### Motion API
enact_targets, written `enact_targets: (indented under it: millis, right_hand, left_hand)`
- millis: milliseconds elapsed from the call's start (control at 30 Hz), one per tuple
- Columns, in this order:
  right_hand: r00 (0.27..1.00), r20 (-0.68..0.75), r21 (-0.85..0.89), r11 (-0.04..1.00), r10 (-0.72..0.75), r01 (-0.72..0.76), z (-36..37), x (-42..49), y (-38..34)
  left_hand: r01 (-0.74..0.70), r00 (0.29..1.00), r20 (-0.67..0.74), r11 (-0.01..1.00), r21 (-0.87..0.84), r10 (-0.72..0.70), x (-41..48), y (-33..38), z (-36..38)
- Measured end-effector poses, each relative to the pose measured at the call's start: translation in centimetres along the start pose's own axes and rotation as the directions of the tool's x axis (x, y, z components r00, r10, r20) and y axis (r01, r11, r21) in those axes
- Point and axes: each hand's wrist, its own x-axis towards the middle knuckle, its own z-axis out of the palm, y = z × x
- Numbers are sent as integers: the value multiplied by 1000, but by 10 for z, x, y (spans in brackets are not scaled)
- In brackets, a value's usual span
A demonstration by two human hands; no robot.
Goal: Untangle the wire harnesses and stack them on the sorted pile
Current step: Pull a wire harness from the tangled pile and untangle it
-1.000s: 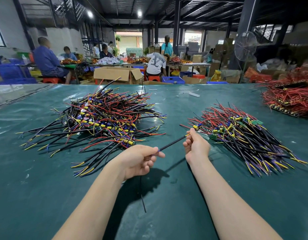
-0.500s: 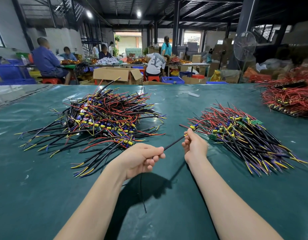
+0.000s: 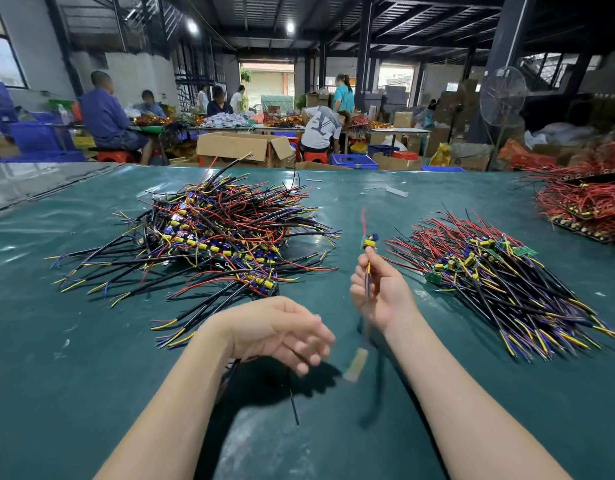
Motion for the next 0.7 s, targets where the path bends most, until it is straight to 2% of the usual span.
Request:
enact_targets:
  millis: [67, 133, 200, 233, 300, 367, 433, 533, 600, 633, 700]
  right_hand:
    - [975, 170, -133, 984, 141, -119, 9, -6, 0]
    - [929, 241, -416, 895, 281, -162, 18, -9, 8]
    - [909, 230, -659, 743, 347, -117, 25, -11, 18]
    - [906, 229, -706, 701, 357, -98, 26, -12, 22]
    - [901, 241, -716, 693, 362, -87, 26, -13, 23]
    - [908, 236, -744, 666, 345, -59, 24, -15, 21]
    - [939, 211, -822, 569, 271, 21, 26, -15, 24]
    - [975, 222, -926, 311, -13, 215, 33, -13, 31]
    - [921, 319, -934, 91, -224, 346, 36, -15, 33]
    - [879, 384, -918, -12, -284, 397, 37, -16, 33]
    - [807, 510, -859, -230, -299, 458, 36, -19, 35]
  left_hand:
    - [-104, 959, -273, 989, -104, 72, 9, 3, 2]
    - [-272, 848, -501, 954, -128, 175, 17, 3, 0]
    - [-394, 774, -571, 914, -96, 274, 19, 2, -5]
    - [-431, 755, -582, 897, -95, 301, 18, 2, -7]
    - [-453, 748, -582, 886, -96, 320, 15, 1, -11]
    - [-418, 762, -561, 908, -44, 323, 13, 1, -10]
    - [-377, 728, -608, 926, 32, 318, 14, -1, -9]
    - [-396, 616, -731, 918, 35, 294, 17, -3, -10]
    - [-447, 572, -778, 894, -29, 260, 18, -2, -10]
    - [-467, 562, -792, 882, -67, 238, 18, -1, -10]
    - [-497, 550, -813, 857, -137, 189, 19, 1, -8]
